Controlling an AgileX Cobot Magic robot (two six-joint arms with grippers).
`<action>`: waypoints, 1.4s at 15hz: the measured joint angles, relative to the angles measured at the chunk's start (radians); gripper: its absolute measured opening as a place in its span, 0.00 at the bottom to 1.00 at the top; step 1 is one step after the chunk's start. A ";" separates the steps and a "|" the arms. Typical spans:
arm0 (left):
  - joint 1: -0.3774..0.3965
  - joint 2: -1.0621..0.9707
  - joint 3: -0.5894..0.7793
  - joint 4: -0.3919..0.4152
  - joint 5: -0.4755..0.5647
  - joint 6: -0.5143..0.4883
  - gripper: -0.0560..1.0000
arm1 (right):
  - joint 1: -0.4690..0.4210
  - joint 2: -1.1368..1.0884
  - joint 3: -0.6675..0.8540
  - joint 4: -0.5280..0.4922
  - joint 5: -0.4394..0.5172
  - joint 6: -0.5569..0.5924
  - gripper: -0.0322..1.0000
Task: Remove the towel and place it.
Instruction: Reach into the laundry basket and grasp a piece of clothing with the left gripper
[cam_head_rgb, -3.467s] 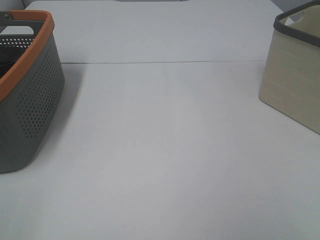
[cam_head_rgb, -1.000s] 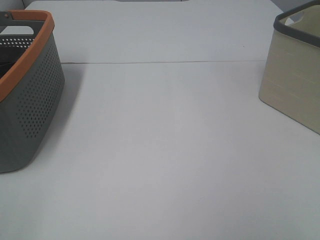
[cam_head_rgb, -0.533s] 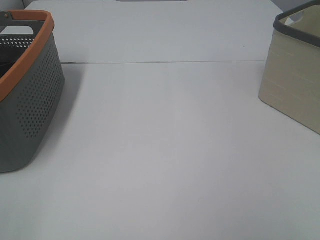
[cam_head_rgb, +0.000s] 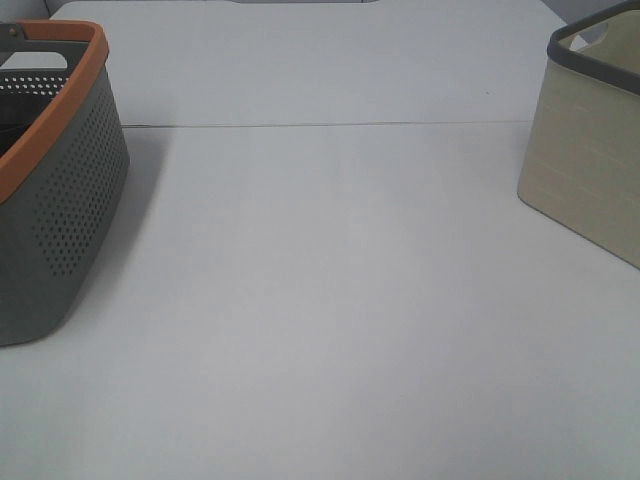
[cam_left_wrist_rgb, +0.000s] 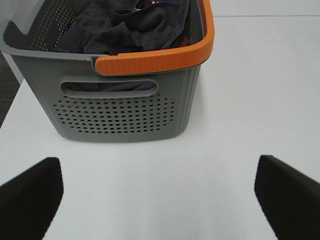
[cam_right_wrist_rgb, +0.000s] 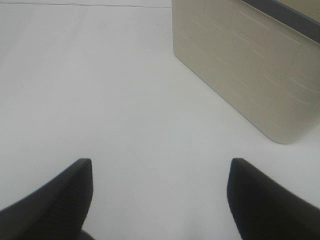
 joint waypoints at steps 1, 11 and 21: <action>0.000 0.005 -0.002 0.000 0.000 0.000 0.98 | 0.000 0.000 0.000 0.000 0.000 0.000 0.68; 0.000 0.864 -0.648 0.000 0.141 0.350 0.98 | 0.000 0.000 0.000 0.000 0.000 0.000 0.68; 0.155 1.568 -0.998 -0.002 0.091 0.871 0.98 | 0.000 0.000 0.000 0.000 0.000 0.000 0.68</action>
